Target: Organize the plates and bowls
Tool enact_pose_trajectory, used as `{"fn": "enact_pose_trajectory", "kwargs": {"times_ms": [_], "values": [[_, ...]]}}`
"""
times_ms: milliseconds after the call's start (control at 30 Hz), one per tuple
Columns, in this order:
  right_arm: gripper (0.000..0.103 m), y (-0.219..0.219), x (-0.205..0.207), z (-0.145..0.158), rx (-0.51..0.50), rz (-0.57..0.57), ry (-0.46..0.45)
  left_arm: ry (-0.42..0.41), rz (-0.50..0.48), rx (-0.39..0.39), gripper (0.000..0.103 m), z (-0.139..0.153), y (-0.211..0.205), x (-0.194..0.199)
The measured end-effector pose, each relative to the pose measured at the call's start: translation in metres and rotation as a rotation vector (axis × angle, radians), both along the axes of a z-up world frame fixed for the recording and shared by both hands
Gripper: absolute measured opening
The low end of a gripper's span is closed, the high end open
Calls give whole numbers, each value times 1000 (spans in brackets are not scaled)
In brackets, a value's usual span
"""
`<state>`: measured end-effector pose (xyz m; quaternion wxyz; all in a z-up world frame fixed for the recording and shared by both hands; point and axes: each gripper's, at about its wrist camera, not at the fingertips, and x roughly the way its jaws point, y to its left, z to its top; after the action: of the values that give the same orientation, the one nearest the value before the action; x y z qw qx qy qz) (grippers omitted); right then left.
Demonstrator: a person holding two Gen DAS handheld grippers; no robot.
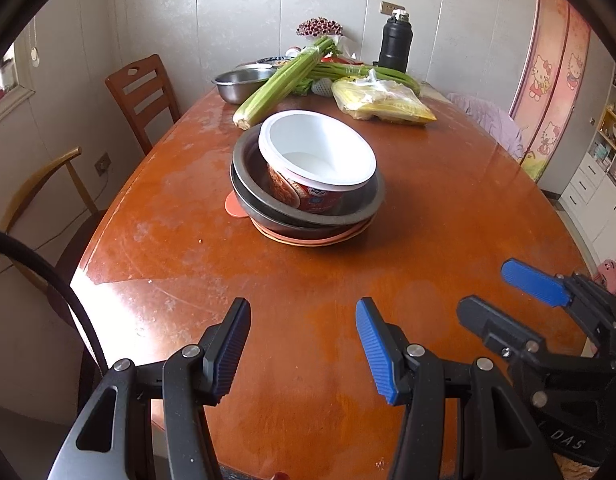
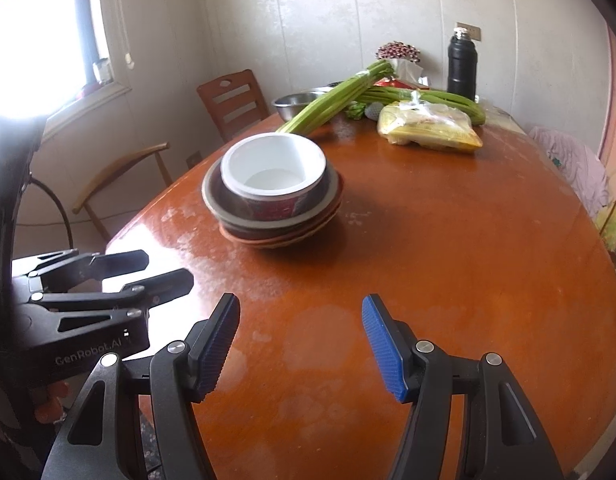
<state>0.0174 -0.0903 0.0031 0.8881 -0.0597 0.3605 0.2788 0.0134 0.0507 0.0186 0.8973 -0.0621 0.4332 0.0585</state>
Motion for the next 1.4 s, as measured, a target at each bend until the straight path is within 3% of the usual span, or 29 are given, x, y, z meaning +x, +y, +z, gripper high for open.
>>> {"fn": "enact_pose_trajectory", "kwargs": {"times_ms": [1400], "values": [[65,7,-15,-3,-45,-20,0,7,-15,-22,55,-8,3,-12]]}}
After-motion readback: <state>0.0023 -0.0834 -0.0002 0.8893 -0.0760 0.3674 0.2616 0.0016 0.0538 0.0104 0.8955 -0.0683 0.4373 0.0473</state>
